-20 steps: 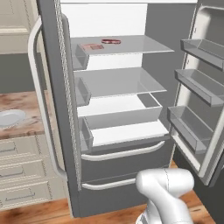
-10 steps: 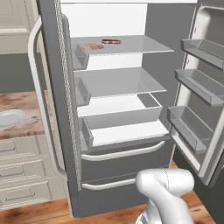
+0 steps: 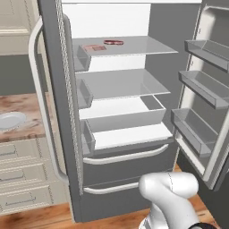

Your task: Place the steak on the counter behind the older steak on the same shelf of the fridge to maintain FIFO order. Close the fridge door when finished.

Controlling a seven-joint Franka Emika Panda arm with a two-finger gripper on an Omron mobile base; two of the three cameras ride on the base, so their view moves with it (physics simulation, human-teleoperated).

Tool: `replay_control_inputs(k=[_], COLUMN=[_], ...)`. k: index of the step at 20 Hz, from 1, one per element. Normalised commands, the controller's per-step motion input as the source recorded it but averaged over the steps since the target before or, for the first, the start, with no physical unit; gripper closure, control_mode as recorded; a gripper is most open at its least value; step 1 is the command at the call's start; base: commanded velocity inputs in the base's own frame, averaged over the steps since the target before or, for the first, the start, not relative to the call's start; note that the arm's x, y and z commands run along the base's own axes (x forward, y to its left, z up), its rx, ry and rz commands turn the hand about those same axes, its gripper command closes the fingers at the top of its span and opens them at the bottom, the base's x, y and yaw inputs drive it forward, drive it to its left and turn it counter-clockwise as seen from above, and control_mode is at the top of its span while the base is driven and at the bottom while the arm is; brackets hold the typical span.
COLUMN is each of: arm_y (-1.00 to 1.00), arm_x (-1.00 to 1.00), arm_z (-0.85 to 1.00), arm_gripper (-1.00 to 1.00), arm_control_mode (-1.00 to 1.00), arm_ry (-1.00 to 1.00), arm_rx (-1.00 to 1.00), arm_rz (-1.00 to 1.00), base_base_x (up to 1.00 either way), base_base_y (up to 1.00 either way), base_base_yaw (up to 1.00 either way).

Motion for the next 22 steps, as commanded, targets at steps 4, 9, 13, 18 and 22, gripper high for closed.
replay_control_inputs(k=[4,9,13,18,22], arm_y=[-0.13,-0.17,-0.32,-0.25,-0.15], arm_x=[0.57,0.48,0.22,0.42,0.6], arm_z=[-0.17,-0.29,-0.39,-0.37,-0.3], arm_gripper=[-1.0,-1.0,-1.0,-1.0,-1.0], arm_control_mode=[-1.0,-1.0,-1.0,-1.0,-1.0], arm_ry=[-0.22,-0.24,-0.26,-0.22,-0.1], arm_rx=[0.24,0.21,0.17,0.14,0.05], arm_rz=[-0.01,-0.03,-0.1,-0.14,-0.08], base_base_x=[0.0,0.0,0.0,0.0,0.0], base_base_y=[0.0,0.0,0.0,0.0,0.0], base_base_yaw=[0.0,0.0,0.0,0.0,0.0])
